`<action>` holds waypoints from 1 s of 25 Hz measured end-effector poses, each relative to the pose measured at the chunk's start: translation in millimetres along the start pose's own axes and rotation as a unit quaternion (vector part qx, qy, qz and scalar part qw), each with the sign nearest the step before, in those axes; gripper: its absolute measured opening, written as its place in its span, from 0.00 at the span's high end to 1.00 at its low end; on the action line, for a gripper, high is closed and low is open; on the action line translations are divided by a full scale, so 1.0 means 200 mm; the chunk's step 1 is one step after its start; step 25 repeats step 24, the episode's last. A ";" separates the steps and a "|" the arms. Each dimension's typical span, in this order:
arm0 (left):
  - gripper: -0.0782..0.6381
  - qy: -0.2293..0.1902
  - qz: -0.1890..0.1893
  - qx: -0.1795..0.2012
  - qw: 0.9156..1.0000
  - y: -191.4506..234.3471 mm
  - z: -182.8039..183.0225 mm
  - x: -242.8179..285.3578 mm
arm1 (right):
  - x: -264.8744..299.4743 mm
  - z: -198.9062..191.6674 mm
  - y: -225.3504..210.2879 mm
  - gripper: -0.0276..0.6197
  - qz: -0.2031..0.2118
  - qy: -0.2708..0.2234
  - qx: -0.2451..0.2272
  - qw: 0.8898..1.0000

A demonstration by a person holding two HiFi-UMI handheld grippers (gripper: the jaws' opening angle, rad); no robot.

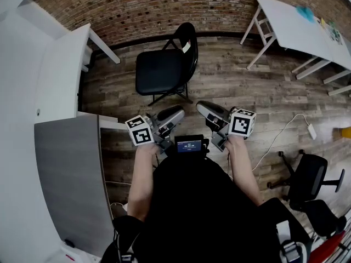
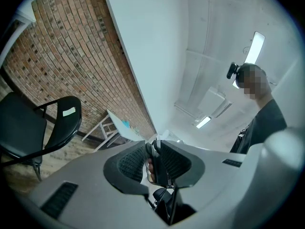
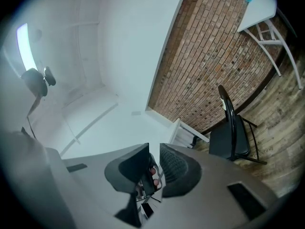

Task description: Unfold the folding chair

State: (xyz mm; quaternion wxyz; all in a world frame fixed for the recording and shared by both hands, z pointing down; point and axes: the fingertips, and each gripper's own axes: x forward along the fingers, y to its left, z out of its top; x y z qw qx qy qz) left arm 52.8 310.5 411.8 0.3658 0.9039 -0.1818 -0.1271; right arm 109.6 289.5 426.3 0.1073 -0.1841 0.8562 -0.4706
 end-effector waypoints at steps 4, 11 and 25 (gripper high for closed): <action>0.73 0.000 -0.001 -0.002 1.000 0.00 0.00 0.00 | 0.00 0.00 0.00 0.84 -0.001 0.000 0.000 1.000; 0.73 -0.002 -0.002 -0.007 1.000 0.01 0.00 -0.01 | 0.01 0.00 0.01 0.84 -0.006 0.006 -0.003 1.000; 0.73 -0.017 -0.008 -0.024 1.000 0.05 0.05 -0.05 | 0.07 -0.02 0.06 0.84 -0.021 0.024 -0.005 0.999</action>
